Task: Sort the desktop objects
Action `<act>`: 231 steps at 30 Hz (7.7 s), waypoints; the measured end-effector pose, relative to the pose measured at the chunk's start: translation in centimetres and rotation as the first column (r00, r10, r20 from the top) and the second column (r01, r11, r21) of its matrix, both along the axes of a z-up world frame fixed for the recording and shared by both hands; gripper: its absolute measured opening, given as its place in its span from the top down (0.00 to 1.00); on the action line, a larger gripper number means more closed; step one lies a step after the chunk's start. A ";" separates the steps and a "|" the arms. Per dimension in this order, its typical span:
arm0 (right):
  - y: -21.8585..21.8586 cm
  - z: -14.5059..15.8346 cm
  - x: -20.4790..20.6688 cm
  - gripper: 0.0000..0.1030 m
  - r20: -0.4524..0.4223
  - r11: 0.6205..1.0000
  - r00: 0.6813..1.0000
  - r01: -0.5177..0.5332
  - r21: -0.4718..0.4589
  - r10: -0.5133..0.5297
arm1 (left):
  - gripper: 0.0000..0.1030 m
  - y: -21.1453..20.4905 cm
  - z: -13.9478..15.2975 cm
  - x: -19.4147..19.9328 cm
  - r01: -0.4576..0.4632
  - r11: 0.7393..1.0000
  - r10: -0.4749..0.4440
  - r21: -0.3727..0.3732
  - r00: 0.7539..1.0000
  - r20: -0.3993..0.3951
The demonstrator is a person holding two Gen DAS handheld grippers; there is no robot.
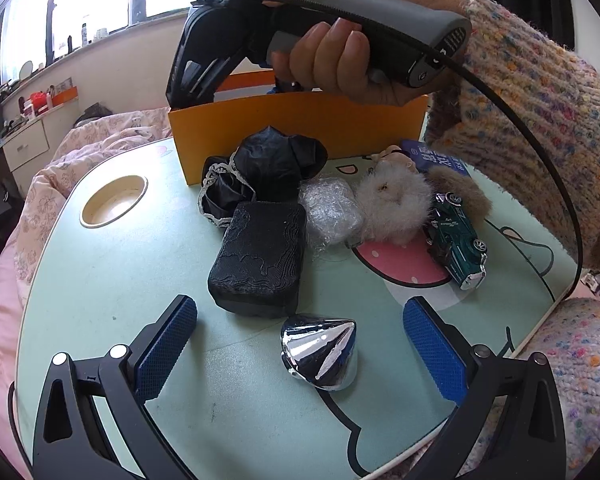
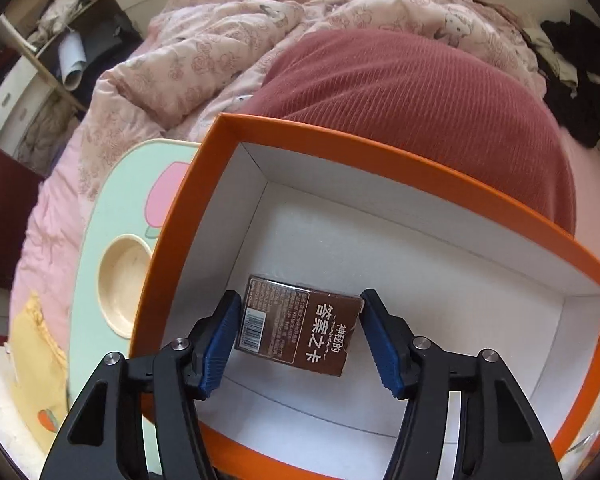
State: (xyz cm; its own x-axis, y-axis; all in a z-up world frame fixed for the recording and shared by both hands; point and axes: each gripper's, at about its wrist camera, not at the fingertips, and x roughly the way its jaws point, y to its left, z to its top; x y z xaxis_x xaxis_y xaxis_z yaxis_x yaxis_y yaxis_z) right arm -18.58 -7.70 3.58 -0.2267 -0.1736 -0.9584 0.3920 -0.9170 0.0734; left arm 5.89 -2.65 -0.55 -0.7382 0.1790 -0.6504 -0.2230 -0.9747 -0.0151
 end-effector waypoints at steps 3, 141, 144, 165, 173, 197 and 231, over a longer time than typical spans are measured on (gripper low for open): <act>0.9 0.2 -0.1 0.43 -0.006 0.999 1.000 0.026 -0.027 -0.026 | 0.00 0.1 0.0 0.1 -0.001 1.000 0.001 -0.001 1.000 -0.001; 23.4 -2.8 25.4 0.00 -0.422 0.981 0.886 0.152 -0.122 -0.190 | 0.69 3.1 2.0 1.9 0.128 0.991 -0.132 -0.050 0.987 -0.088; 22.9 -2.4 25.2 0.00 -0.446 0.983 0.876 0.141 -0.122 -0.181 | 0.69 3.4 2.8 0.9 0.139 0.990 -0.142 -0.039 0.984 -0.105; 23.9 1.1 24.3 0.44 -0.435 0.975 0.884 0.089 -0.202 -0.171 | 0.69 0.7 8.1 -4.1 0.136 0.982 -0.125 0.129 0.988 -0.091; 23.6 5.7 20.0 0.44 -0.506 0.973 0.842 0.090 -0.211 -0.187 | 0.69 -1.0 10.7 -7.0 0.099 0.983 -0.083 0.157 0.991 -0.108; 18.6 7.8 7.9 0.43 -0.510 0.947 0.838 0.027 -0.320 -0.196 | 0.69 -3.7 10.7 -17.5 0.013 0.979 -0.001 0.205 0.998 -0.061; 22.6 -1.2 23.2 0.15 -0.438 0.968 0.864 0.202 -0.147 -0.247 | 0.34 0.2 4.3 -1.8 0.096 0.984 -0.111 0.151 0.989 0.094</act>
